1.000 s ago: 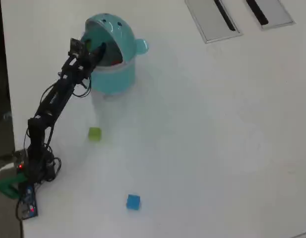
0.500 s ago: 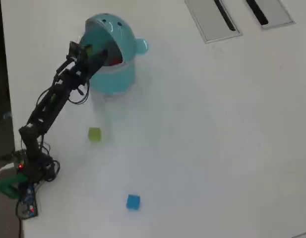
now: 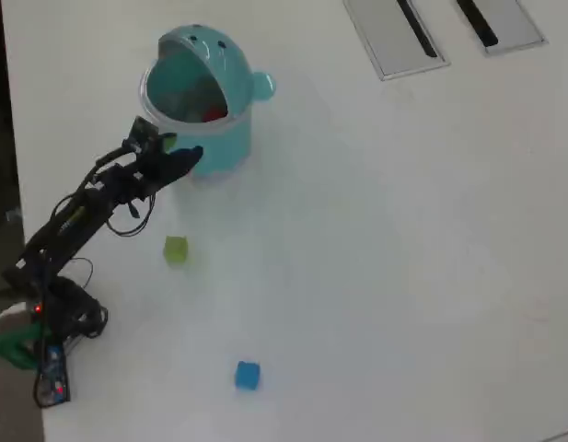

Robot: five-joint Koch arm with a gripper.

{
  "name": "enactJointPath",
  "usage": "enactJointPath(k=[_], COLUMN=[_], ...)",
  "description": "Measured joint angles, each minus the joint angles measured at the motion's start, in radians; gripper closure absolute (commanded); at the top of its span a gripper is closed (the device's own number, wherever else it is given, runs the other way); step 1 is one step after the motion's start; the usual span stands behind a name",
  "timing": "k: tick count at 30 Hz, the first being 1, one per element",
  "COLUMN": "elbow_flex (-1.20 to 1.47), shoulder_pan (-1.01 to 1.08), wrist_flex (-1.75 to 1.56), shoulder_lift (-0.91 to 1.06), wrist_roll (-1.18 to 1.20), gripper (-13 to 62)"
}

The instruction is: Grasp RGB lego blocks and put them in the bin one by one.

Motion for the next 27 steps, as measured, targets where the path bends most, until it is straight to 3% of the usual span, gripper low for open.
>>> enactJointPath(k=[19,27], elbow_flex=[0.184,0.305], shoulder_pan=[0.115,0.155], wrist_flex=[0.229,0.264], shoulder_lift=[0.015,0.015], wrist_roll=[-0.17,-0.354], gripper=[16.7,16.4])
